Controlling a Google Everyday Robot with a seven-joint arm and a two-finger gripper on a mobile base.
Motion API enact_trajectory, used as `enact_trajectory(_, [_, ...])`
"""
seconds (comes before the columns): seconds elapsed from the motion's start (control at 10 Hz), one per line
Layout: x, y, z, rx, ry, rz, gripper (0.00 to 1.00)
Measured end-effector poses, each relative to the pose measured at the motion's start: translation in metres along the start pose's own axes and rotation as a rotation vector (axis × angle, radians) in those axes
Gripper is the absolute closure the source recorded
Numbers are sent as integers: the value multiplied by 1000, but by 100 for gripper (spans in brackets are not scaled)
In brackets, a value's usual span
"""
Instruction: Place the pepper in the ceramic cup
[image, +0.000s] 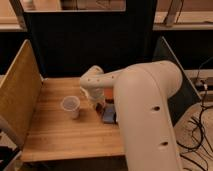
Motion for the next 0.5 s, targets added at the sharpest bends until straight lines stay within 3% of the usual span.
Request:
enact_trajectory(0.2, [-18, 1, -39, -9, -107, -16, 100])
enact_trajectory(0.5, [-35, 31, -103, -22, -261, -111, 100])
